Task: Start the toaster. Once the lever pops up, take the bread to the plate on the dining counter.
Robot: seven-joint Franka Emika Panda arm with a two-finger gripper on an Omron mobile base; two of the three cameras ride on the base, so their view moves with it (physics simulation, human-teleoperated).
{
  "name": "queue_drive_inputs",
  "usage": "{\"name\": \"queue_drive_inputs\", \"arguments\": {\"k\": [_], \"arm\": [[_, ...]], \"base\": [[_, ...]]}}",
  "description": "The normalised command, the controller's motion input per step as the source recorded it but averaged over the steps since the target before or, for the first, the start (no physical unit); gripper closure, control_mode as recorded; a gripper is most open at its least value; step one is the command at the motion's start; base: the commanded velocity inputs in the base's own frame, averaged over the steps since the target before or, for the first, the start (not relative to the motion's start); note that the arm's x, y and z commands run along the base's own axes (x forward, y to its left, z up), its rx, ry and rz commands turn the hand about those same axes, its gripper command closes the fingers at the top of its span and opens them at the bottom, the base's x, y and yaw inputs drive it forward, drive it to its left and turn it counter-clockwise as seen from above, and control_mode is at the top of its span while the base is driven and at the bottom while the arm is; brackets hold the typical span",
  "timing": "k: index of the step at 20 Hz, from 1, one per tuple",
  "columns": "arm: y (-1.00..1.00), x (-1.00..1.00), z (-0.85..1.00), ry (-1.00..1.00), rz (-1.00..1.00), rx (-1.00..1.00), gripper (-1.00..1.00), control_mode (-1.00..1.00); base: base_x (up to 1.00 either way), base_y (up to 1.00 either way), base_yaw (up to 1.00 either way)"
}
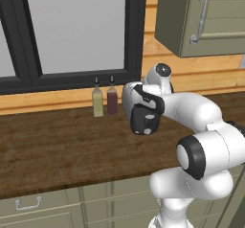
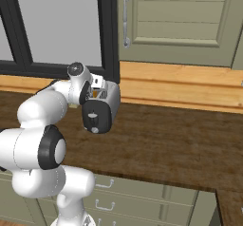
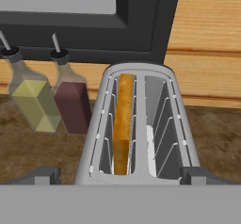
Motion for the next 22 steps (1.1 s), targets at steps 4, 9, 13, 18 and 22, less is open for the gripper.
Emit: {"name": "queue_drive_inputs", "arguments": {"k": [4,9,13,18,22], "arm": [[0.0,0.0,0.0,0.0,0.0,0.0,-1.0,-1.0],[0.0,0.0,0.0,0.0,0.0,0.0,-1.0,-1.0],[0.0,0.0,0.0,0.0,0.0,0.0,-1.0,-1.0],[0.0,0.0,0.0,0.0,0.0,0.0,-1.0,-1.0],[0.0,0.0,0.0,0.0,0.0,0.0,-1.0,-1.0]], "base": [[0.0,0.0,0.0],[0.0,0.0,0.0],[0.0,0.0,0.0],[0.0,0.0,0.0],[0.0,0.0,0.0]]}}
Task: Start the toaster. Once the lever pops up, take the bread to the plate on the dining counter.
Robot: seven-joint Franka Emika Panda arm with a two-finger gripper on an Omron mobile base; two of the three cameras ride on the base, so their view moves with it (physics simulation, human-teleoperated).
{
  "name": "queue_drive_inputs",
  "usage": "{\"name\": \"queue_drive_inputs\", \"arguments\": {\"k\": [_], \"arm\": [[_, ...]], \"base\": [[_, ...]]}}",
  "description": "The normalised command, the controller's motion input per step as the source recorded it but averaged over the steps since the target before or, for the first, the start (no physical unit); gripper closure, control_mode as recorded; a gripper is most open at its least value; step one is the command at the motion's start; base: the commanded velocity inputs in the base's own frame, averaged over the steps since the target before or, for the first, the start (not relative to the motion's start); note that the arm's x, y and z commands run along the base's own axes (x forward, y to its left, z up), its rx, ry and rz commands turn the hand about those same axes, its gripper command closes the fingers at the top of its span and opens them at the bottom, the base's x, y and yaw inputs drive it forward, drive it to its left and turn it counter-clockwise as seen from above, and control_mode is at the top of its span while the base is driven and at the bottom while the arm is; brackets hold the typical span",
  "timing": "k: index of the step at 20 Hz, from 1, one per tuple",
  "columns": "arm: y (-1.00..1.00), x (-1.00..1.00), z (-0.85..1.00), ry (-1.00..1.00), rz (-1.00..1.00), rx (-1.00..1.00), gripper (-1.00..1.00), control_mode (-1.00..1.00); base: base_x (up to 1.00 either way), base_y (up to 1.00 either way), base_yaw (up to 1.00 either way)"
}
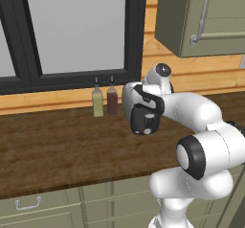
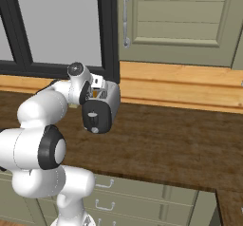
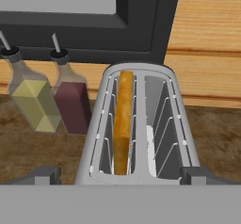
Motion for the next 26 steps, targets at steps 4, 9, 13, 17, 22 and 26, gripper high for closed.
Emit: {"name": "queue_drive_inputs", "arguments": {"k": [4,9,13,17,22,26], "arm": [[0.0,0.0,0.0,0.0,0.0,0.0,-1.0,-1.0],[0.0,0.0,0.0,0.0,0.0,0.0,-1.0,-1.0],[0.0,0.0,0.0,0.0,0.0,0.0,-1.0,-1.0],[0.0,0.0,0.0,0.0,0.0,0.0,-1.0,-1.0],[0.0,0.0,-0.05,0.0,0.0,0.0,-1.0,-1.0],[0.0,0.0,-0.35,0.0,0.0,0.0,-1.0,-1.0]], "base": [[0.0,0.0,0.0],[0.0,0.0,0.0],[0.0,0.0,0.0],[0.0,0.0,0.0],[0.0,0.0,0.0],[0.0,0.0,0.0]]}}
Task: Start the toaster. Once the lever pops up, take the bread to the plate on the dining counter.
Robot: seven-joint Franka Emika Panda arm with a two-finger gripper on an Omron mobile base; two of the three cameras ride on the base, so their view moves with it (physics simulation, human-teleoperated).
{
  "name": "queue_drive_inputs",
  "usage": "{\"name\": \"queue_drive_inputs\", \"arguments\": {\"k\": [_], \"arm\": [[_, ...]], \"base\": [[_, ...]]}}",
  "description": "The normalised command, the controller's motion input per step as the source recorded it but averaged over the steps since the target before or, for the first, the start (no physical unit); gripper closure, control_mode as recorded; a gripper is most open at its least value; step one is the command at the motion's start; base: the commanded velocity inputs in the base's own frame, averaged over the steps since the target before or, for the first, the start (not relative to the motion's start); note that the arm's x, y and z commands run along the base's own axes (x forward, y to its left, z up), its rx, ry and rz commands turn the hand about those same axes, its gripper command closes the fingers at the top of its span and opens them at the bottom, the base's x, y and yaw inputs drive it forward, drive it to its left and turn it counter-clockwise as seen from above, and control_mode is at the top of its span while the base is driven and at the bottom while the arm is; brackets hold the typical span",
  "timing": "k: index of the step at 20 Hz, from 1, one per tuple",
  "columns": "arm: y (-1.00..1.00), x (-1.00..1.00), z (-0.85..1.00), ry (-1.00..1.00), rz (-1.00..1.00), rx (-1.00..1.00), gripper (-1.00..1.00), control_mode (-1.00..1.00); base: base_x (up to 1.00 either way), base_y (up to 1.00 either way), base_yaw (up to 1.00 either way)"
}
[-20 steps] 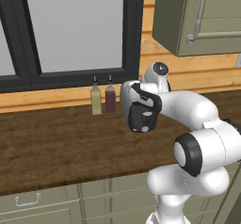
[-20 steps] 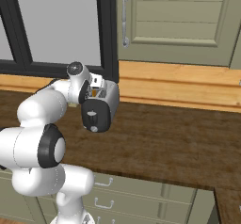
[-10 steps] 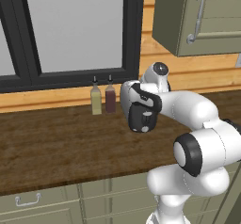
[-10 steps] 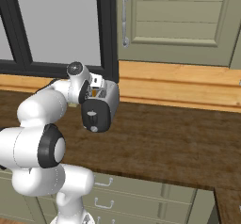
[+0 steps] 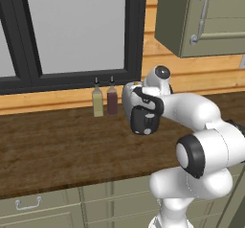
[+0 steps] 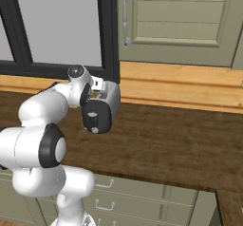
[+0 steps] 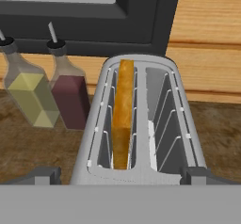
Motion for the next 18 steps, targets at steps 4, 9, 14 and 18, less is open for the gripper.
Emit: {"name": "queue_drive_inputs", "arguments": {"k": [4,9,14,18], "arm": [[0.0,0.0,-0.31,0.0,0.0,0.0,-1.0,-1.0],[0.0,0.04,-0.06,0.0,0.0,0.0,-1.0,-1.0],[0.0,0.07,0.0,0.0,0.0,0.0,-1.0,-1.0],[0.0,0.13,0.0,0.0,0.0,0.0,-1.0,-1.0]], "base": [[0.0,0.0,0.0],[0.0,0.0,0.0],[0.0,0.0,0.0],[0.0,0.0,0.0]]}}
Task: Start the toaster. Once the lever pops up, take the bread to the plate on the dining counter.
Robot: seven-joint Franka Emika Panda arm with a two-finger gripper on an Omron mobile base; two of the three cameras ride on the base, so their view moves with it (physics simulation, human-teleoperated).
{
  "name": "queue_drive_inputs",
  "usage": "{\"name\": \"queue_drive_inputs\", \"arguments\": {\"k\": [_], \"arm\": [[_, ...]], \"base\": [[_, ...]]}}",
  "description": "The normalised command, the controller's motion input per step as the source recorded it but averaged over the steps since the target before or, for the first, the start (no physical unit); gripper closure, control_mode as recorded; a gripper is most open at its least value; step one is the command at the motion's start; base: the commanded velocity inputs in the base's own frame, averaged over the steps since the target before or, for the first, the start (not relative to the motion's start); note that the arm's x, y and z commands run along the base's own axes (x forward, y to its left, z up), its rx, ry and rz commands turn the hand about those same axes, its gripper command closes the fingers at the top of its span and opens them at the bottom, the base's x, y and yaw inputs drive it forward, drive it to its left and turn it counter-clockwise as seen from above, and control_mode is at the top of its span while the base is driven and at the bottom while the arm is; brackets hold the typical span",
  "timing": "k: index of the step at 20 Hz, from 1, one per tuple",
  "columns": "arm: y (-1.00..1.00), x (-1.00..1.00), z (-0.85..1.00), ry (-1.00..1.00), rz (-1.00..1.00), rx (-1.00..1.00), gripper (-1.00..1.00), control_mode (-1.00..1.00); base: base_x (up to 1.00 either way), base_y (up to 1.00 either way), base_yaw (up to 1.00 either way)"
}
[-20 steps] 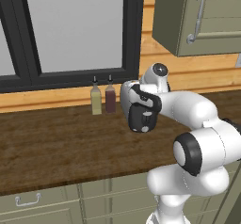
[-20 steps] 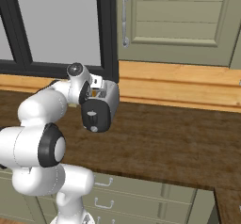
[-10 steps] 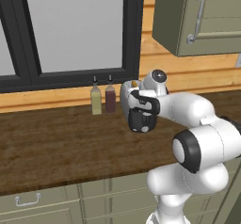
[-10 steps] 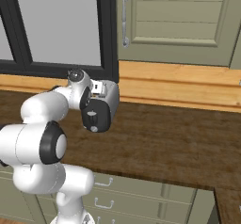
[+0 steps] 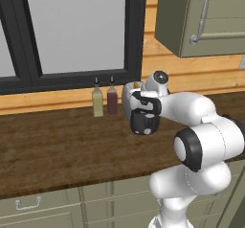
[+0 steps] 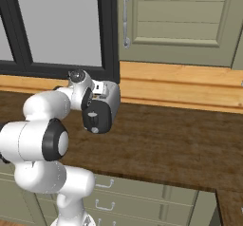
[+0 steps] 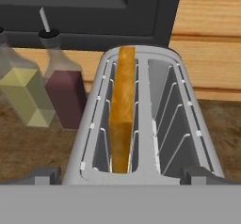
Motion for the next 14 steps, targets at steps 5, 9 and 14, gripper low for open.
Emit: {"name": "queue_drive_inputs", "arguments": {"k": [5,9,14], "arm": [[0.0,0.22,0.0,0.0,0.0,0.0,-1.0,-1.0],[0.0,0.25,0.0,0.0,0.0,0.0,-1.0,-1.0],[0.0,0.17,-0.06,0.0,0.0,0.0,-1.0,-1.0]], "base": [[0.0,0.0,0.0],[0.0,0.0,0.0],[0.0,0.0,0.0]]}}
